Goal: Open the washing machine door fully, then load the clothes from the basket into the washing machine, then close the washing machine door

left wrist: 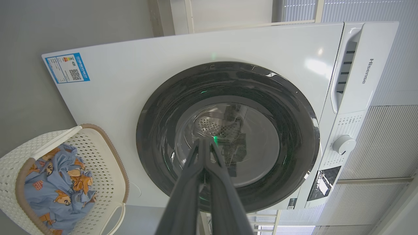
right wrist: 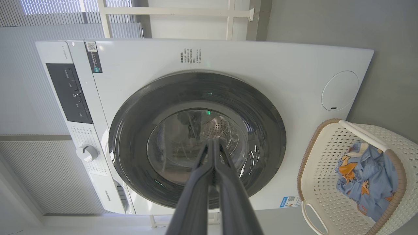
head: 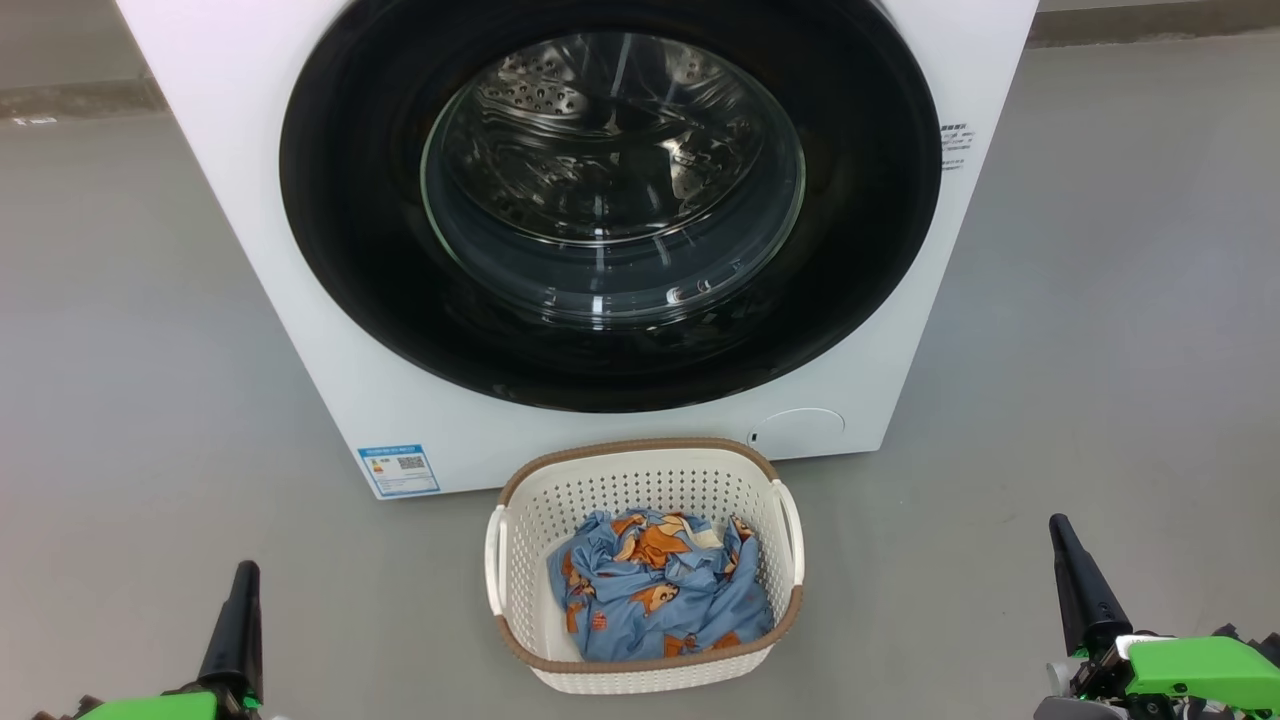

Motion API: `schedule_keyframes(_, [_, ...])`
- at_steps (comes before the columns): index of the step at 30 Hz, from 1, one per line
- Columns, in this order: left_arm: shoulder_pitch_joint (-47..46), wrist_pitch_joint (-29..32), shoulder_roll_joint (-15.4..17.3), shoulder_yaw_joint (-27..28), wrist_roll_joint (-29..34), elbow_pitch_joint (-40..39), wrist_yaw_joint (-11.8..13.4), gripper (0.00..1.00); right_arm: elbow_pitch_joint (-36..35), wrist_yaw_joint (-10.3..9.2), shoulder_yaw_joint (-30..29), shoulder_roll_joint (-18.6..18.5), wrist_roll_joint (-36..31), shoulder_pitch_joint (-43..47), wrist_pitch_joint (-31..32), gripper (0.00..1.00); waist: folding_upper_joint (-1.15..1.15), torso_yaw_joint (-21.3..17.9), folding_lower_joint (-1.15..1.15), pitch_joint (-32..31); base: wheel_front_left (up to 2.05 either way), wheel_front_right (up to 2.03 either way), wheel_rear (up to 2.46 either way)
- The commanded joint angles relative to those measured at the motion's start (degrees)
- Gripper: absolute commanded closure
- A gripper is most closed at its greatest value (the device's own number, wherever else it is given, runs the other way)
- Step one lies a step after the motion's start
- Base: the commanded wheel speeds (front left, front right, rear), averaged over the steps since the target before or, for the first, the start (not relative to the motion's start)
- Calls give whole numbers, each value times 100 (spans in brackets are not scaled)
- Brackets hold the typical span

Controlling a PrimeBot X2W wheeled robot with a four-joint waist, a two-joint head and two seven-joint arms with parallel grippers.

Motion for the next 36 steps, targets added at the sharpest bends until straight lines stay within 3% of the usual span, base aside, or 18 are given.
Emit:
schedule_keyframes(1, [-225,20,95,195,26,-141,-19,100,-154,-6,135,-25,-29,-237,50,100,0,0,0,0,0,0,0])
schedule_keyframes(18, [-225,20,95,196,27,-141,-19,100,-154,-6,135,-25,-29,-237,50,100,0,0,0,0,0,0,0])
schedule_keyframes(19, [0,0,0,1,0,0,0,0,0,0,-1,1,0,0,-1,0,0,0,0,0,0,0,0])
schedule_keyframes(27, [168,-41,-91,-56,-1,238,0,0,265,0,18,77,-20,163,-55,0,0,0,2,17,0,0,0])
schedule_keyframes(30, [169,-86,-87,-79,0,228,-1,0,252,0,37,74,-46,166,-105,0,0,1,12,4,0,0,0])
schedule_keyframes(36, [193,-183,-78,-127,18,194,-2,0,209,-1,74,69,-125,190,-206,0,0,0,1,9,0,0,0])
